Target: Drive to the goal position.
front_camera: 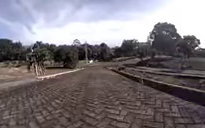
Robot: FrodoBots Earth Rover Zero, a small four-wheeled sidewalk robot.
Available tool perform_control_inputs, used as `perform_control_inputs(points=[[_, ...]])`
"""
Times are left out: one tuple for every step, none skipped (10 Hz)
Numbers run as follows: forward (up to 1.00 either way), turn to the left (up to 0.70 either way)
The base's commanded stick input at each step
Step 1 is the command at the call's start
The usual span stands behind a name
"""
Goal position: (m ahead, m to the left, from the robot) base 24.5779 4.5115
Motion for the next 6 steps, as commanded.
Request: perform_control_inputs(points=[[1.0,0.0],[1.0,0.0],[1.0,0.0],[1.0,0.0],[1.0,0.0],[1.0,0.0]])
